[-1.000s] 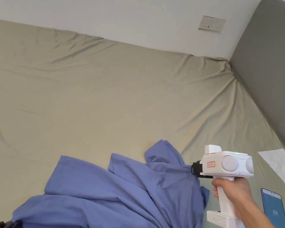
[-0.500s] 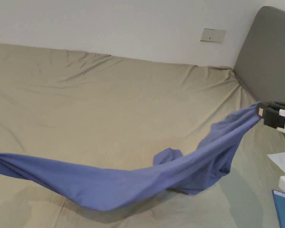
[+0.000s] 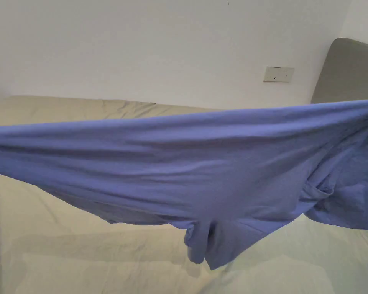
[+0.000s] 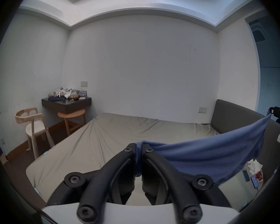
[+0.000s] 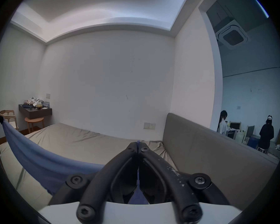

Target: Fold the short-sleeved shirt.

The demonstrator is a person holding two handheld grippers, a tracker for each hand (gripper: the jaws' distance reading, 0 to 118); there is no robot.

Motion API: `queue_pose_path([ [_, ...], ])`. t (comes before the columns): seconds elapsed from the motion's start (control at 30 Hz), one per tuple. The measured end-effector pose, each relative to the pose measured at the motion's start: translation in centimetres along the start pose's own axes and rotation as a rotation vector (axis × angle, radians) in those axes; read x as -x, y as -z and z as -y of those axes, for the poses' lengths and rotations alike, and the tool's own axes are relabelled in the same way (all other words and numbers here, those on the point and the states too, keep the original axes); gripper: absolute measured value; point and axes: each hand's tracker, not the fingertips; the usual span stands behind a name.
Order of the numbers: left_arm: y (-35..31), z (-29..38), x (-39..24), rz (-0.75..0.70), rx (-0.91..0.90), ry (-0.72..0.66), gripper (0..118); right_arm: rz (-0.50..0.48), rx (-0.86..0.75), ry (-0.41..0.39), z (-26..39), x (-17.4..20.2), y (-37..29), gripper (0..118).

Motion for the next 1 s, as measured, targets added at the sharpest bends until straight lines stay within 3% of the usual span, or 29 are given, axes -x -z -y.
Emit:
queue_pose_path([
  [0.27, 2.2, -0.7, 0.3, -0.019, 0.013, 0.036, 6, 0.008, 0.012, -0.047, -0.5, 0.2, 0.7, 2],
  [0.57, 10.2, -1.1, -2.0, -0.025, 0.091, 0.088, 6, 0.027, 0.117, -0.088, 1.1, 2.4, 7.7, 2],
  [0.77, 16.9, -2.1, -3.3, -0.048, 0.100, 0.074, 5, 0.056, 0.133, -0.086, 1.7, 3.3, 14.7, 2],
  [0.9, 21.4, -4.2, -5.0, -0.074, 0.060, 0.114, 5, 0.100, 0.092, -0.022, 0.7, 3.3, 20.0, 2],
  [1.0, 24.1, -5.8, -6.1, -0.078, 0.032, 0.099, 5, 0.148, 0.069, -0.017, -0.2, 4.0, 23.0, 2],
])
